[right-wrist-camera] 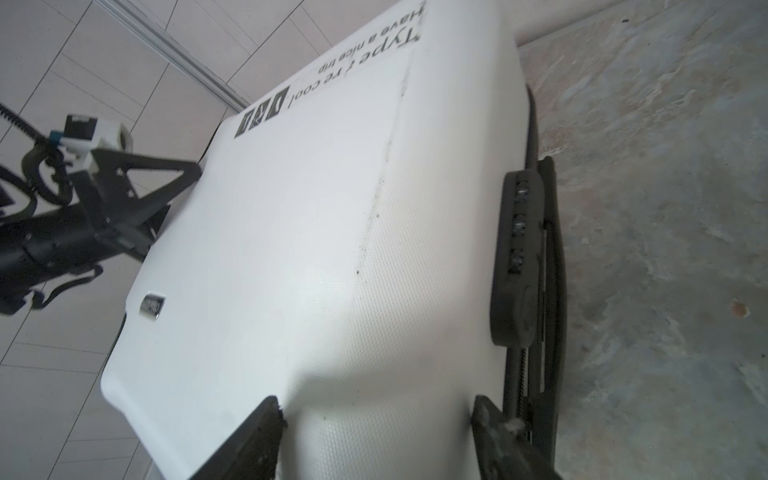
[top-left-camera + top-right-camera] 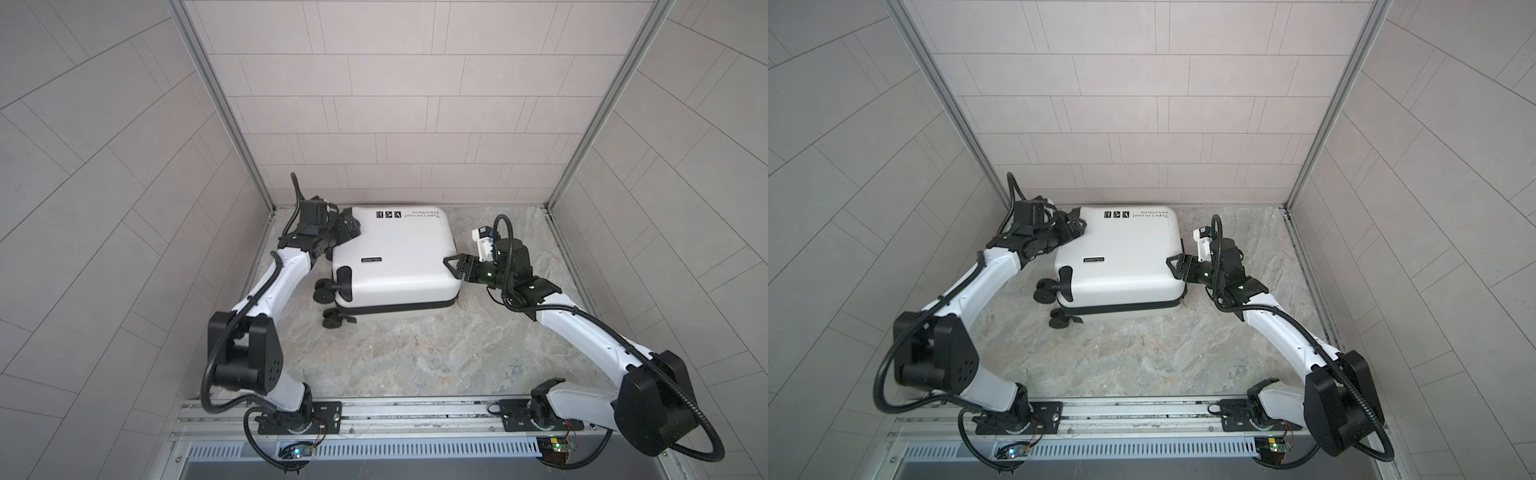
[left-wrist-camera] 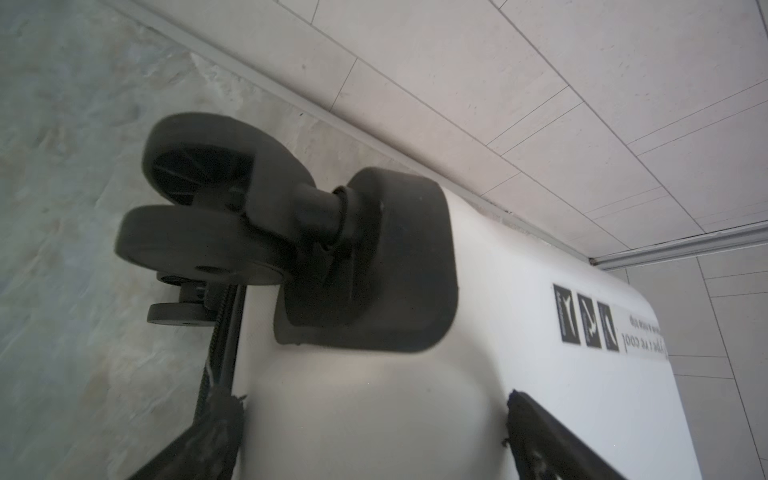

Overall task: Pack the luggage
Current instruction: 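Rotate the suitcase square with both grippers gripping its sides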

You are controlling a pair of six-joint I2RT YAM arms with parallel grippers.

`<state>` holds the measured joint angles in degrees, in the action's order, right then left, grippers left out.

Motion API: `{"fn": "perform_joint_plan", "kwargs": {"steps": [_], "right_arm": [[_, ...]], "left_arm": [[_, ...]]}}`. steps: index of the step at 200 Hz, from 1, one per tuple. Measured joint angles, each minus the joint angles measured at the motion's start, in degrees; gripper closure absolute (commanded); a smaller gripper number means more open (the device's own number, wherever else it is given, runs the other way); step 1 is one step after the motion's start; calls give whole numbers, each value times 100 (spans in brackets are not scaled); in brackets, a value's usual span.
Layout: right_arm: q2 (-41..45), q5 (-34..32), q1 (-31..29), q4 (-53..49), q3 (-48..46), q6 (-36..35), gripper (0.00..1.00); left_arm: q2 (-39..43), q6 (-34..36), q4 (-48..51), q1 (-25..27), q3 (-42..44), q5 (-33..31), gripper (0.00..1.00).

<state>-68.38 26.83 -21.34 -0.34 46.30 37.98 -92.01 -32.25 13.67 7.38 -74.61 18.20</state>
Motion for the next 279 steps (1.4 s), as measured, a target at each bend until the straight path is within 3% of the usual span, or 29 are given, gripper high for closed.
{"fn": "perform_joint_plan", "kwargs": {"steps": [37, 65, 91, 118, 164, 200, 241, 279], "right_arm": [[706, -55, -289, -693, -221, -98, 26], [1119, -345, -262, -1641, -111, -400, 22], [1217, -691, 44, -2199, 256, -699, 18], [979, -874, 595, -2321, 769, -831, 18], [-800, -540, 1473, -1882, 2024, -638, 18], [-2601, 28, 1705, -1628, 3541, -428, 19], [-4328, 885, 1755, -1506, 5237, -208, 21], [-5368, 1886, 1725, -1329, 6144, 7, 23]], "left_arm": [[-890, -66, -452, 44, -804, 551, 0], [-1080, 0, -280, 118, -1123, 664, 0], [-833, 142, 212, 155, -1239, 566, 0], [55, 282, 826, 192, -1224, 310, 0], [2474, 205, 1167, 341, -101, 4, 0], [3884, -415, 1416, 994, 1602, -297, 0], [4992, -1582, 1287, 1934, 3355, -680, 0], [5086, -1987, 1008, 2017, 3770, -973, 0]]}}
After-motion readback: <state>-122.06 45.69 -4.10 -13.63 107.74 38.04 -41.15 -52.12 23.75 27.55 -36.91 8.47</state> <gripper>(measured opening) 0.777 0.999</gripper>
